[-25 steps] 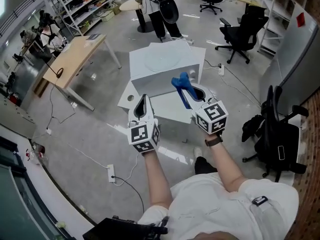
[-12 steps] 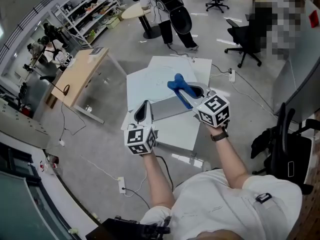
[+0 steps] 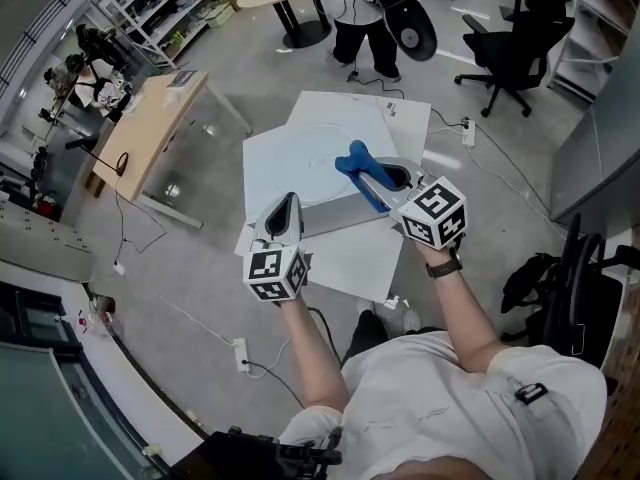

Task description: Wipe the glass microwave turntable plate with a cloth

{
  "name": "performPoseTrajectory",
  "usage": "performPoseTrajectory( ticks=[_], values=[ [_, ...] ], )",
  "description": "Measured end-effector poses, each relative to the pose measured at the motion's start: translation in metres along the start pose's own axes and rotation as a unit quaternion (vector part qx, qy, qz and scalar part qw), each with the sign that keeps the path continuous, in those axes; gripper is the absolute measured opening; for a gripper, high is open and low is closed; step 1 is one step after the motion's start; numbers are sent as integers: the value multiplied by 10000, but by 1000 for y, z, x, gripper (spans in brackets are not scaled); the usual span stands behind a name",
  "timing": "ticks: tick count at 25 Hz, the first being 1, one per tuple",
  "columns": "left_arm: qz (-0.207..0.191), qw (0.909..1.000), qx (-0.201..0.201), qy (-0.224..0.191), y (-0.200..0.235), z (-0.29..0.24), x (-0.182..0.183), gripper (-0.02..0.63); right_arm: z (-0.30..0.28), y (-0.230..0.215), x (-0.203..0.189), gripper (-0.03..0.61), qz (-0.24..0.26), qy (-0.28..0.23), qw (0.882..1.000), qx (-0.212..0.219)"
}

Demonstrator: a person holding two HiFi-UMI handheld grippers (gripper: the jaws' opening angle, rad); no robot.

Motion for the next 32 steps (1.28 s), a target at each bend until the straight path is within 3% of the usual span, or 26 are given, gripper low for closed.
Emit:
performPoseTrajectory(
  ticks=[9, 14, 17, 22, 27, 29, 32],
  values=[
    [48, 9996, -280, 57, 34, -42, 1, 3, -48, -26, 3, 51, 173, 311, 9994, -35],
    [127, 9994, -212, 248, 69, -57, -6, 3, -107, -36, 4, 51, 555, 658, 9958, 299],
    [72, 9986, -226, 474, 90, -64, -17, 3, -160, -30, 4, 51, 998, 1056, 9868, 716],
    [118, 9934, -529, 1013, 116, -72, -34, 3, -258, -7, -6, 51, 1892, 2004, 9494, 1507],
    [-73, 9783, -525, 2001, 136, -90, -79, 3, -322, 4, -56, 51, 2338, 3058, 8968, 2180],
    [-19, 9732, -671, 2202, 137, -93, -93, 3, -334, 7, -77, 51, 2470, 3436, 8760, 2314],
    [143, 9664, -874, 2415, 131, -94, -97, 3, -342, -1, -93, 51, 2664, 3758, 8568, 2318]
  ],
)
Point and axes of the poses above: the fingertips, and each gripper's own axes: z backward along the fingers, y to its left, x out of its top, the point moved 5 cm from there along z, backward along the fingers, and after that the axes turned 7 degrees about z, right-handed, at the moved point
